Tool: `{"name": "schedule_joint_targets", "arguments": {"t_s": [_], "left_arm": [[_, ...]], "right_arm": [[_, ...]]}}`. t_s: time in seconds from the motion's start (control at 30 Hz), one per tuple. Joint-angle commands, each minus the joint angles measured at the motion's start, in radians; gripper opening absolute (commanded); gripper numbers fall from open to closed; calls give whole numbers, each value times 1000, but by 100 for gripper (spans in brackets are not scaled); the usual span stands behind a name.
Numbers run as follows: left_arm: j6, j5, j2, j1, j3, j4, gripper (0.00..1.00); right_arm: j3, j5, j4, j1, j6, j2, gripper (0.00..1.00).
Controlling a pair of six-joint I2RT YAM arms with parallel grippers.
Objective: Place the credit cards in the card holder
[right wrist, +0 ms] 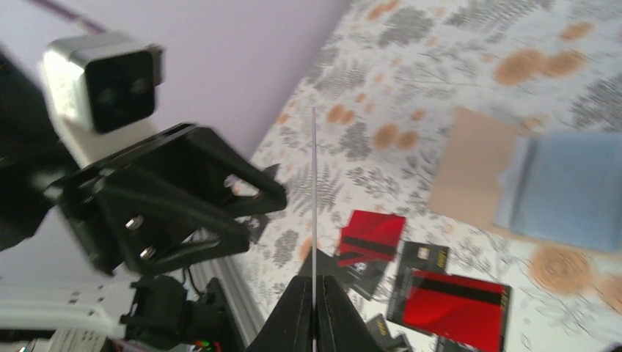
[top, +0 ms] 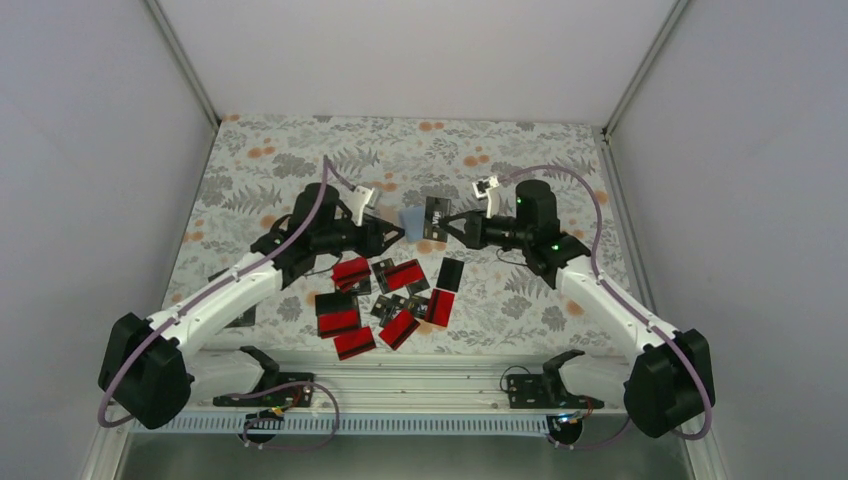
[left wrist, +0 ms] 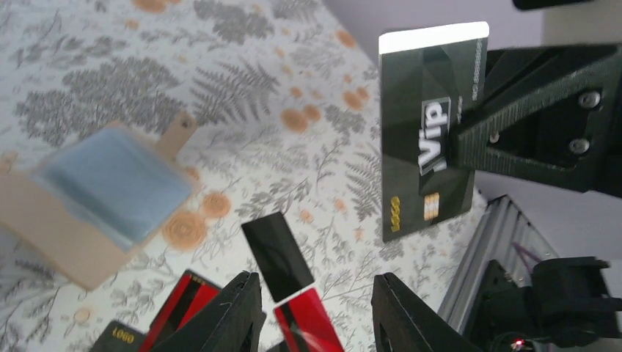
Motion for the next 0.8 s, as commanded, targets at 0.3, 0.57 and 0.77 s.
{"name": "schedule_joint_targets", "arguments": {"t_s": [0.3,0.57,0.77], "left_arm": [[-4,464,-72,111,20,232,39],[-25,500,-71,110,21,286,36],[-46,538,-63,111,13,327,34]], "right_arm": [[35,-336,212,-9,-83,18,4],[29,-449,280,-9,-61,27,4],[33,-481,284,-9,-53,23,4]]}}
